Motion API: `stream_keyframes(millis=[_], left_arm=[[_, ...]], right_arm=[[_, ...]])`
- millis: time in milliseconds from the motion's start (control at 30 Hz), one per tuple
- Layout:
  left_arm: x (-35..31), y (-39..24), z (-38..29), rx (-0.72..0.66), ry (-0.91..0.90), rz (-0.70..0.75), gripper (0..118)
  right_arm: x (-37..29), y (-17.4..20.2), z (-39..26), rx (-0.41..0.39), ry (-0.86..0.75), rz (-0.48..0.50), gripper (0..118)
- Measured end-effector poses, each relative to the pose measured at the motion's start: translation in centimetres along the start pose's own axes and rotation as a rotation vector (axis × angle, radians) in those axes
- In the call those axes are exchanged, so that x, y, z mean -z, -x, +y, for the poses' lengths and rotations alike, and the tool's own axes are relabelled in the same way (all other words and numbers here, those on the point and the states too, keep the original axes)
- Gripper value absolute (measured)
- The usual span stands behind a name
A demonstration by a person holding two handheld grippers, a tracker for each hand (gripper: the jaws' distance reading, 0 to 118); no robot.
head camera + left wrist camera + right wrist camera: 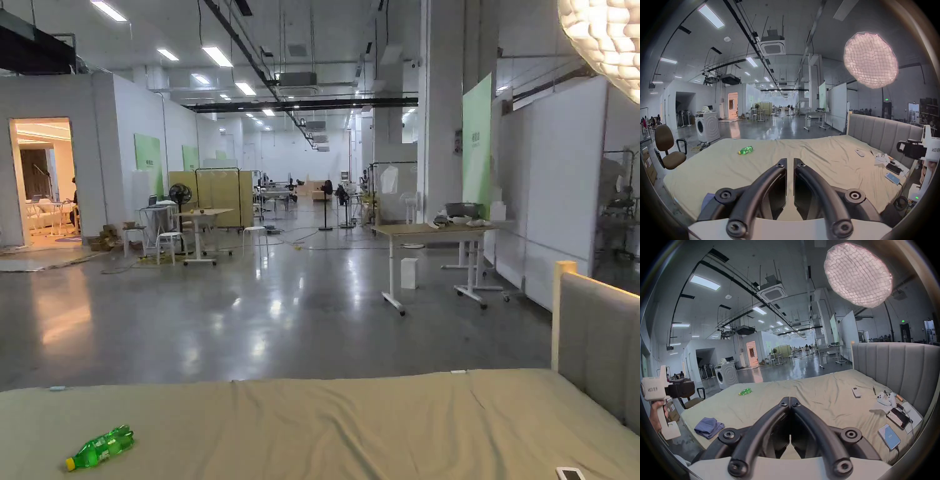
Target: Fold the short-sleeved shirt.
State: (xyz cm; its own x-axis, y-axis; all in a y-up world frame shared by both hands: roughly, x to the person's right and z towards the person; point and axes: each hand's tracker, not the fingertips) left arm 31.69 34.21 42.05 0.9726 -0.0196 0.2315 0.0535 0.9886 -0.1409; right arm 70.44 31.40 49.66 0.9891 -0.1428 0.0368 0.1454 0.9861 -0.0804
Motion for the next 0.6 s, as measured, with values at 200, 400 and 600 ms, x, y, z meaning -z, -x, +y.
stream_keyframes(millis=[200,400,600], left_arm=[[-3.3,0.0,-0.7,0.038,-0.010,0.032,0],[-4.5,-0.2,-0.9,0.028,0.007,0.029,0],[-4.3,-0.8,-0.7,0.063,-0.002,0.018,0]], right_arm=[[-2.1,0.6,-0.1,0.004,-0.002,-0.016,0],[-2.8,2.3,-0.1,-0.131,-0.011,-0.022,0],[-2.6,2.6,-0.1,-0.121,0.001,-0.021,0]])
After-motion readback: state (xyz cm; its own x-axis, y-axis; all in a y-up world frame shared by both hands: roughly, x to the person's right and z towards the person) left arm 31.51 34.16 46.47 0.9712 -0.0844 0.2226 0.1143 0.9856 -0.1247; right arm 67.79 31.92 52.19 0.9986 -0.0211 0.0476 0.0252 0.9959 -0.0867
